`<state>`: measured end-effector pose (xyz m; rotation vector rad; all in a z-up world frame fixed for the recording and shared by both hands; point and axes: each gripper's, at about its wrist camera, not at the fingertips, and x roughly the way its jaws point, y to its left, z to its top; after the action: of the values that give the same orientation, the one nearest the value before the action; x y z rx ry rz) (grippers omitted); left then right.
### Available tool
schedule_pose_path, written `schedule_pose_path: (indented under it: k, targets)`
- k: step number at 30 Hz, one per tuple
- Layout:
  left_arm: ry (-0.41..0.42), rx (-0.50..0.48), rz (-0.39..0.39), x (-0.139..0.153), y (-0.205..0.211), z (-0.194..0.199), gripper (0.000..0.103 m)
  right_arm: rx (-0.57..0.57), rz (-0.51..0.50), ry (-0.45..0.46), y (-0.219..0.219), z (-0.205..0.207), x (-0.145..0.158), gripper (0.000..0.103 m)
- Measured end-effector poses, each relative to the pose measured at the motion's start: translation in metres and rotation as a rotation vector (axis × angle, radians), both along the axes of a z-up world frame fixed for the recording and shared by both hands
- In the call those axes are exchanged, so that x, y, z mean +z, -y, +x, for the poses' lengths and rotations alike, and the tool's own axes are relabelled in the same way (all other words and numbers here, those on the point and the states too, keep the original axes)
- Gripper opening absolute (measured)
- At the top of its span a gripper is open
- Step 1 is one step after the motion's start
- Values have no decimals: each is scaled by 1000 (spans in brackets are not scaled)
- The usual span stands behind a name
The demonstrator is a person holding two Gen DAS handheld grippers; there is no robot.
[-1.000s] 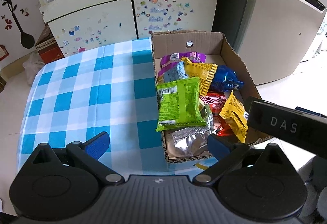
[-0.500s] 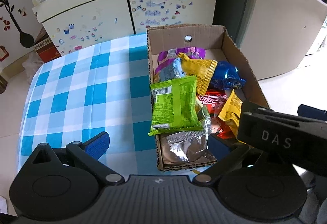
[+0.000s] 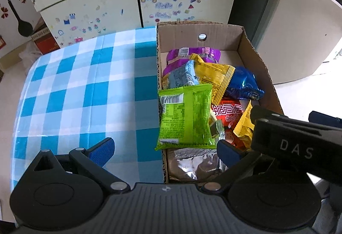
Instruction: Organize snacks
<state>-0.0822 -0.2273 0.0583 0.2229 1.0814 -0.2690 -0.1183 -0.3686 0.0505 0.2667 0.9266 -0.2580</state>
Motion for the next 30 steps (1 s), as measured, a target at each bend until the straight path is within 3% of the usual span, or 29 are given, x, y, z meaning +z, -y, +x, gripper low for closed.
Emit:
schedule_pose_path:
  k: [30]
  targets:
    - [-46,5,6,-15,8,20,103,24,-33,-67,-2,26,-7,98]
